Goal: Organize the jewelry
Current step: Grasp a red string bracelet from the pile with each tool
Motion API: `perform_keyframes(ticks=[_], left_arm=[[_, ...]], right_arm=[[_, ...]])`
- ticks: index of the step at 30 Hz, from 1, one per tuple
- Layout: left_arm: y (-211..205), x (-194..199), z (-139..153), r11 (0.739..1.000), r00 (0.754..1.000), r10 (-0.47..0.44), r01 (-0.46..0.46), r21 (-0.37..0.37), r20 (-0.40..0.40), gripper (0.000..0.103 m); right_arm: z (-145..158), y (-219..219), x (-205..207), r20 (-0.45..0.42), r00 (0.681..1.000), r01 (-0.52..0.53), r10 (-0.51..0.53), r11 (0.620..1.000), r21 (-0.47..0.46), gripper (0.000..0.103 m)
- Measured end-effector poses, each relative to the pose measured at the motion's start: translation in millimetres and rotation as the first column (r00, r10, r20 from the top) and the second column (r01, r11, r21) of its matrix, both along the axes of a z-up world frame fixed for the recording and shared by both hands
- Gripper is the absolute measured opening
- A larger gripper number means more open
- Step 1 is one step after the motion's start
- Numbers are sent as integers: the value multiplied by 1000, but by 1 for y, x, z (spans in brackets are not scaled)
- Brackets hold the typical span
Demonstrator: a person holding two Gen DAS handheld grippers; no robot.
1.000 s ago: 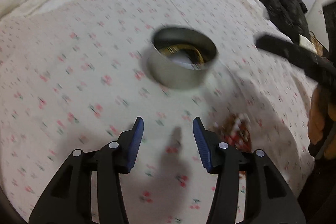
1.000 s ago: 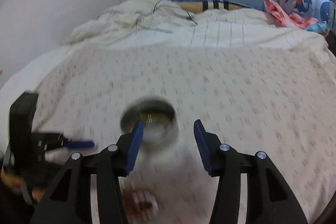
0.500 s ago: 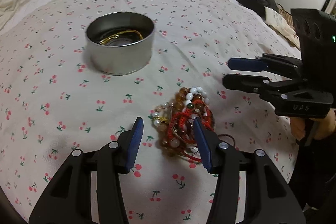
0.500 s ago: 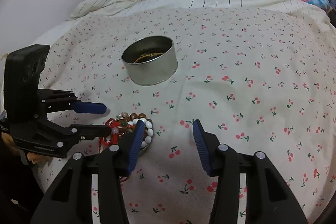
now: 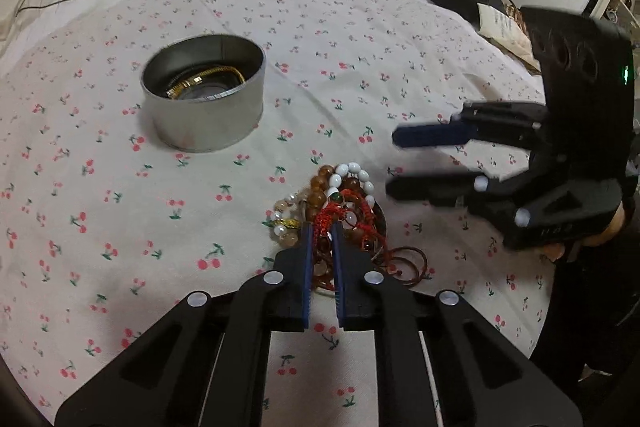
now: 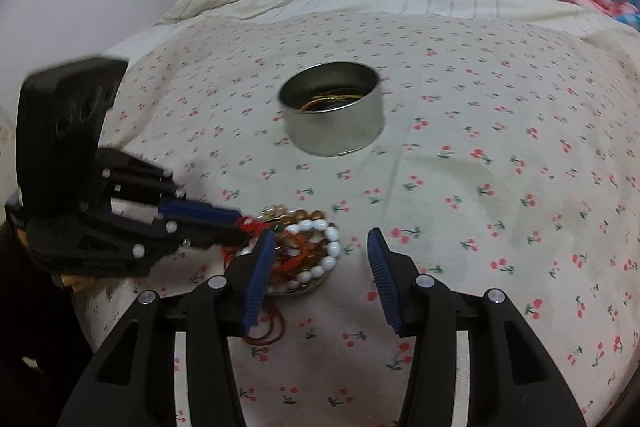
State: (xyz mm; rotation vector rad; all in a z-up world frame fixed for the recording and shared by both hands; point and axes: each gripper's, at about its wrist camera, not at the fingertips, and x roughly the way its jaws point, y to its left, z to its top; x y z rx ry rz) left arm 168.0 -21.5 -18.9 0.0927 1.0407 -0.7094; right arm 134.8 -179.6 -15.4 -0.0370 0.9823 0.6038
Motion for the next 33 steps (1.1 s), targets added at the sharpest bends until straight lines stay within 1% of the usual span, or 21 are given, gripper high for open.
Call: perform_keyframes(ticks=[4,6,7,10,12,13,16,21,23,26,29,30,31,33], left_arm=[[12,4,11,1000,1000,21,-20,-20,19,8],[19,6,16,999,1000,16,-15,-50,9,8],[23,7,18,999,1000,15,-14,-53,12,8],[27,9,13,999,999,32,-32,11,15,8],[30,15,2,996,998,59,-59,67,-6,8],[29,17,-5,992,998,66,-63,106,-18,8],[30,19,-14,984,997,74,-67,164,-33,9],[39,23,-17,981,994,94,-84,176,-51,10],[41,24,-19,980,993,101,-89,180,-62,13],[43,26,-22,979,992,102,-88,183,-69,18],[43,27,-23,980,992,102,-87,180,-74,28],[44,26,-23,978,992,104,-89,187,-70,35],[44,26,-23,977,992,105,-91,194,-65,38],[44,26,-24,975,992,109,-94,201,-64,40]], right_arm=[[-9,11,-1,-22,999,-32,32,999,-20,47],[-9,13,-2,-17,999,-34,34,999,-13,47],[-7,14,-3,-2,999,-39,39,999,-6,47],[0,17,-3,53,998,-38,37,999,27,48],[3,22,1,82,996,-44,43,999,12,48],[3,28,4,102,993,-49,51,999,-22,48],[-3,45,14,108,988,-94,106,990,-109,48],[-19,72,24,71,976,-187,204,962,-200,48],[-27,83,27,68,969,-214,237,945,-246,48],[-33,96,30,71,957,-253,282,928,-273,48],[-35,104,35,72,947,-276,312,911,-306,48],[-38,106,35,66,943,-290,327,900,-325,48],[-42,109,35,65,938,-297,341,885,-357,48],[-44,111,33,77,932,-300,354,873,-384,48]])
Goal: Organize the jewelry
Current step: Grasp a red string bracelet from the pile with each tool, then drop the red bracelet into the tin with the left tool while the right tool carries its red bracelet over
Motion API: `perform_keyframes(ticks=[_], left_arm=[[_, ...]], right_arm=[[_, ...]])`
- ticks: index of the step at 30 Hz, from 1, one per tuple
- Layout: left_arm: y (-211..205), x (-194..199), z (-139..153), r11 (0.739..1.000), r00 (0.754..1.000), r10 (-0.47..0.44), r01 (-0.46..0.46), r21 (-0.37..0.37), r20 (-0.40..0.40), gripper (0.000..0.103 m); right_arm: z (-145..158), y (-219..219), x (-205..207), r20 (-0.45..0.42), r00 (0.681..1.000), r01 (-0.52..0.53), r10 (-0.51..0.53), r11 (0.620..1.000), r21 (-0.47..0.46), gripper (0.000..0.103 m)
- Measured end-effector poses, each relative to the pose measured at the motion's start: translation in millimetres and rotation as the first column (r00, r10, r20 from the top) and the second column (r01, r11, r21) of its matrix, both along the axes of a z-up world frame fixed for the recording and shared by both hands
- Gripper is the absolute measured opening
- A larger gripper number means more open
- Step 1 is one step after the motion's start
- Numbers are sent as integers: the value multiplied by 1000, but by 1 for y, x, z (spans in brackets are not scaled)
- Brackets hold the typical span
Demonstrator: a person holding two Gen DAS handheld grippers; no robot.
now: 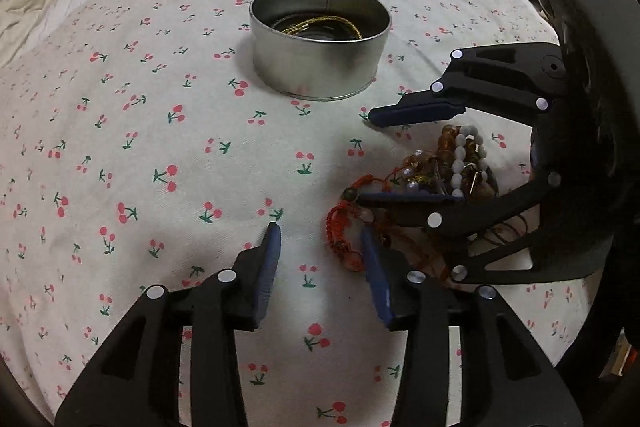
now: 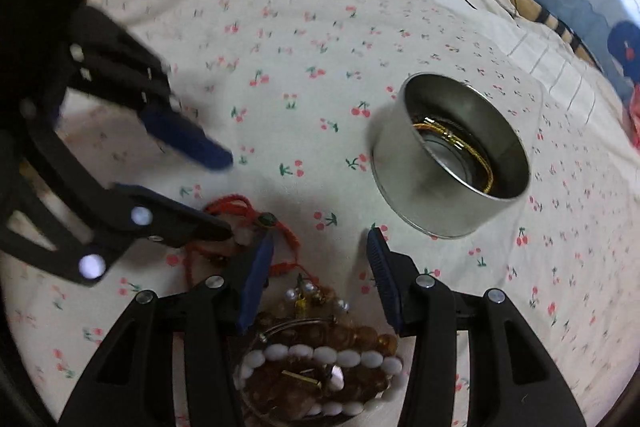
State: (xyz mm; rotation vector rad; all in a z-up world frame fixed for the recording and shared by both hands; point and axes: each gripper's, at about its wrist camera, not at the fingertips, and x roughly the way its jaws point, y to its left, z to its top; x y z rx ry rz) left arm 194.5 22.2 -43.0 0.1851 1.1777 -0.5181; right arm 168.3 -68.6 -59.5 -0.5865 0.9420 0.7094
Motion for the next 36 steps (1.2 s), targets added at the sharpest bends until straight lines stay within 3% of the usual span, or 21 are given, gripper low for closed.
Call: perform_keyframes(ticks=[3,6,10,17,18,19,20,21,24,27,32,36], left_arm=[[-1,-1,0,1000,1000,-6,6,-3,3,40],[-1,-2,1,1000,1000,-23,23,-12,-1,35],[0,-1,1,1000,1000,-12,12,-12,-5,33],[-3,5,-4,999,999,33,-33,-32,4,33],[-4,5,-4,999,999,33,-33,-27,8,33],[-6,4,-4,999,999,29,-29,-17,16,30],[-8,3,-4,1000,1000,13,-13,-4,23,14],[-9,2,-3,1000,1000,2,-2,-1,27,8],[-10,-1,4,1000,998,-23,22,10,56,7],[-1,1,16,1000,996,1,0,-9,89,7],[22,4,41,994,990,52,-38,-100,132,2],[28,2,51,991,986,61,-41,-129,157,2]], right_arm=[[0,-3,0,25,999,38,-37,999,-26,35],[4,-17,7,49,989,142,-140,989,-45,22],[10,-37,10,-16,984,176,-175,984,31,22],[1,-33,16,-131,973,207,-188,968,143,27],[1,-35,17,-145,971,215,-192,964,160,26],[1,-35,19,-150,971,212,-187,962,170,18],[1,-34,20,-146,973,205,-181,964,170,11],[2,-30,17,-131,977,190,-169,968,167,5],[5,-21,7,-85,988,144,-132,978,151,5],[17,-26,6,-92,986,157,-140,965,209,4],[51,-47,4,-94,981,192,-170,919,343,4],[69,-63,6,-102,976,219,-194,876,429,4]])
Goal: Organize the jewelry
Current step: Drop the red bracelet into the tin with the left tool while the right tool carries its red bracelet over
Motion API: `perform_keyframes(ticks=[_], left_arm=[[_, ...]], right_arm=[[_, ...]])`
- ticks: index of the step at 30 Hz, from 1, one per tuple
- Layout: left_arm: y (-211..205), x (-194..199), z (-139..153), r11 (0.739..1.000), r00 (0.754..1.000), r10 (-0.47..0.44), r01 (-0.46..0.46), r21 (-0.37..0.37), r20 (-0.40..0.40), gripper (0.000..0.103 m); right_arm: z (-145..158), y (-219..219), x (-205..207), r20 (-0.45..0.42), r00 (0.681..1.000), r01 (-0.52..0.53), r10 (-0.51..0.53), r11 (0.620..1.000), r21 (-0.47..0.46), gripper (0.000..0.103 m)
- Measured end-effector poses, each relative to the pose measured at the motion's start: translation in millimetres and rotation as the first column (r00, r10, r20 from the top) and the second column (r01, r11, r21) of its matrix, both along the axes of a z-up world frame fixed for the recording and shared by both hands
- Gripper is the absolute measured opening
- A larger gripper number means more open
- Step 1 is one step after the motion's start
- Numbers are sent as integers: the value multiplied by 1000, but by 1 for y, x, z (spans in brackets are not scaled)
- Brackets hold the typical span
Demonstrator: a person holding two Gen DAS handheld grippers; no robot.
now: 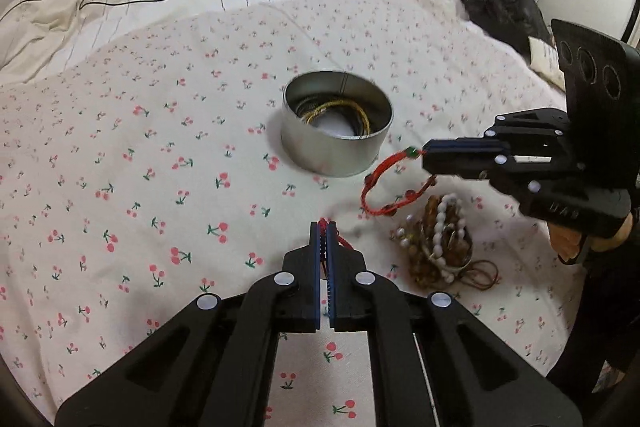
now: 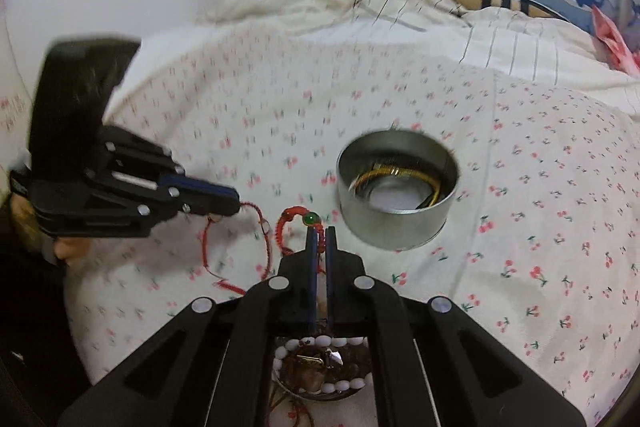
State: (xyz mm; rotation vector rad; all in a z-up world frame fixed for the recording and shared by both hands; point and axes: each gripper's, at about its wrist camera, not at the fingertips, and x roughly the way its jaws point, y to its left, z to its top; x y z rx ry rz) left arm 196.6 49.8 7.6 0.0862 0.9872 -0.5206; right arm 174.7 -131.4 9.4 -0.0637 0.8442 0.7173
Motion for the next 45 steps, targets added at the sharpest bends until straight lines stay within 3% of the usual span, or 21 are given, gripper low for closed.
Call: perform_keyframes(ticks=[11,18,21,26,32,33,34,36,40,42,44,45], left_arm=[[-23,3,62,1000,992,-7,10,-20,129,2],[-45,31,95,998,982,9,4,-68,187,2],[-56,50,87,997,985,24,-11,-77,172,2],[-63,83,50,994,993,64,-55,-95,94,2],[-72,108,-2,995,997,80,-81,51,19,2],[-72,109,-6,995,997,78,-79,54,12,2],[-70,109,-8,996,997,77,-77,48,6,2],[-68,109,-10,996,997,80,-80,36,3,3],[-68,109,-11,996,997,76,-76,41,-2,5],[-68,109,-12,996,997,75,-75,58,-6,14],[-68,109,-12,994,997,78,-77,78,-7,31],[-68,109,-11,995,998,64,-63,74,-11,38]], right_arm=[[33,-46,17,60,985,155,-164,980,128,4],[39,-78,32,43,963,253,-266,946,205,4],[39,-86,38,35,955,280,-295,933,225,4],[37,-87,46,28,949,300,-314,927,226,4],[14,-86,57,-43,946,324,-321,942,88,4],[5,-85,61,-74,944,325,-320,944,61,8],[-3,-86,65,-84,937,343,-340,939,30,29],[-17,-84,71,-85,928,365,-363,931,10,58],[-32,-73,83,-59,922,381,-383,923,-51,64],[-45,-65,88,-40,923,376,-383,919,-116,64],[-59,-57,91,-51,934,341,-353,926,-160,54],[-64,-55,92,-51,938,329,-344,925,-190,26]])
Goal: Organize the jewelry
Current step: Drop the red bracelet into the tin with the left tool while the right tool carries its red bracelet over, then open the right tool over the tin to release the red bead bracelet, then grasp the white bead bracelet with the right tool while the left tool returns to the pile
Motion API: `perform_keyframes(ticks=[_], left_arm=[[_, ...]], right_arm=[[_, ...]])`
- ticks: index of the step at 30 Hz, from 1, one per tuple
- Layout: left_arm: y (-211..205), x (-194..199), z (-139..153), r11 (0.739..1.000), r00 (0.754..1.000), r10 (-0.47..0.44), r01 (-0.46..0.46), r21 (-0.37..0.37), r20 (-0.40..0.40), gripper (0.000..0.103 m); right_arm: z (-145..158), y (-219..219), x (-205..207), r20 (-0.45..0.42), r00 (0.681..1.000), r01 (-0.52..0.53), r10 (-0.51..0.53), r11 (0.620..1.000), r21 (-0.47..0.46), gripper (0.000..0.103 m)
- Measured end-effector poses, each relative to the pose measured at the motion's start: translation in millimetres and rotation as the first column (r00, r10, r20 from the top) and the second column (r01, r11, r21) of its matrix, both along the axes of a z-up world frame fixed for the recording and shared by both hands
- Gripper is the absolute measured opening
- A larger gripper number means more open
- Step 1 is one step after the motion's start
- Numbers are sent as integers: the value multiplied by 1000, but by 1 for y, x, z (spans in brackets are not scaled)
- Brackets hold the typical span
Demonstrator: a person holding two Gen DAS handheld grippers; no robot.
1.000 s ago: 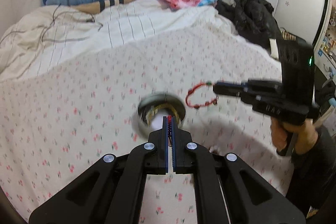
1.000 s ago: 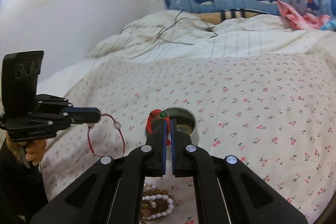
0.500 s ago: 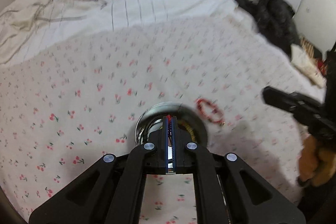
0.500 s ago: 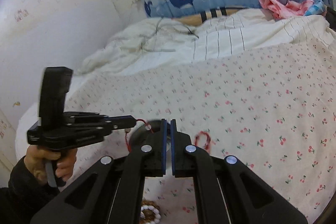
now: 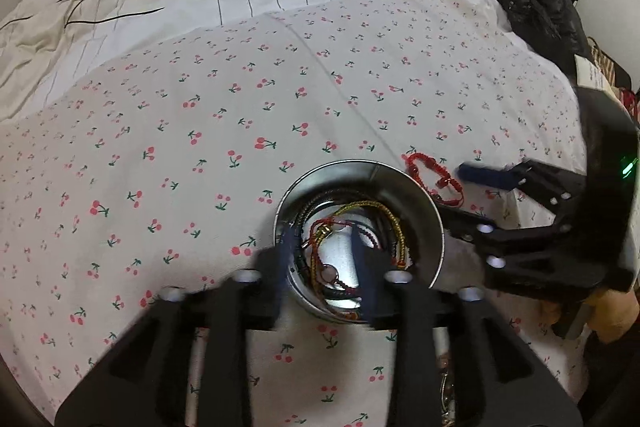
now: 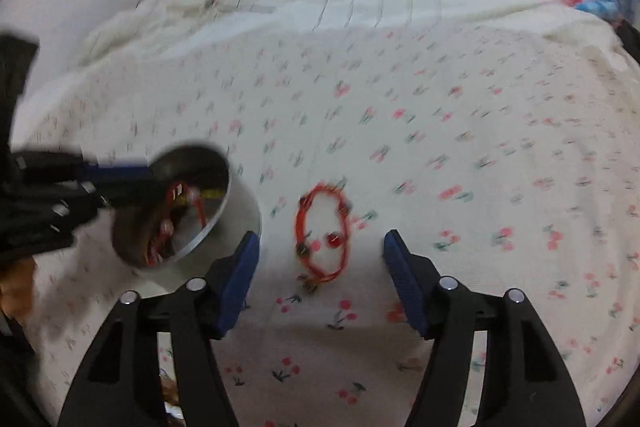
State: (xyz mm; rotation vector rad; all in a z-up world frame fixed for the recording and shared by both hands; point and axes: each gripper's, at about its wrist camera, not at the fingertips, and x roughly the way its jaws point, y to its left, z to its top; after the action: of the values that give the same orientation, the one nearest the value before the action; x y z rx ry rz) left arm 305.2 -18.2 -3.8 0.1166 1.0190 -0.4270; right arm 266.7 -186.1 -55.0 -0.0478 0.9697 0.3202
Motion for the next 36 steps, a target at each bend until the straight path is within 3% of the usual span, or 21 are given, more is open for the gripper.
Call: perform_keyframes(ticks=[1,2,6,9,14,19,24,26,27,28,33,36], left_arm=[[-1,-1,1,1000,1000,-9,9,0,1,42],[-2,-2,3,1000,1000,-12,12,7,7,43],[-5,-8,11,1000,999,-15,15,19,34,56],[0,-12,19,1000,999,-6,6,0,44,56],[20,-21,36,999,995,51,-50,-12,80,57],[49,-33,47,990,987,132,-127,-55,91,60],[59,-44,49,988,984,151,-146,-58,95,60],[60,-47,46,988,984,151,-146,-59,90,61],[60,-49,44,988,985,151,-146,-58,86,62],[60,-52,40,988,985,150,-146,-52,81,64],[57,-71,20,991,991,127,-124,-53,40,64],[50,-89,5,995,995,92,-91,-40,25,64]], right_arm=[[-1,0,2,-9,1000,-9,9,1000,2,10],[1,-2,3,-6,1000,-5,5,1000,10,9],[19,-14,-2,42,999,28,-30,999,41,9],[42,-18,-10,100,994,26,-36,995,99,9],[71,2,-24,162,986,-73,46,983,171,9],[64,39,-25,139,979,-175,152,969,176,9],[48,70,-20,94,973,-223,211,965,138,9],[40,74,-16,66,978,-205,198,973,111,18],[39,72,-18,70,980,-190,184,976,108,36],[39,69,-20,83,982,-178,170,978,108,44],[68,33,-37,138,987,-98,77,984,149,48],[77,3,-58,115,993,-57,40,987,152,53]])
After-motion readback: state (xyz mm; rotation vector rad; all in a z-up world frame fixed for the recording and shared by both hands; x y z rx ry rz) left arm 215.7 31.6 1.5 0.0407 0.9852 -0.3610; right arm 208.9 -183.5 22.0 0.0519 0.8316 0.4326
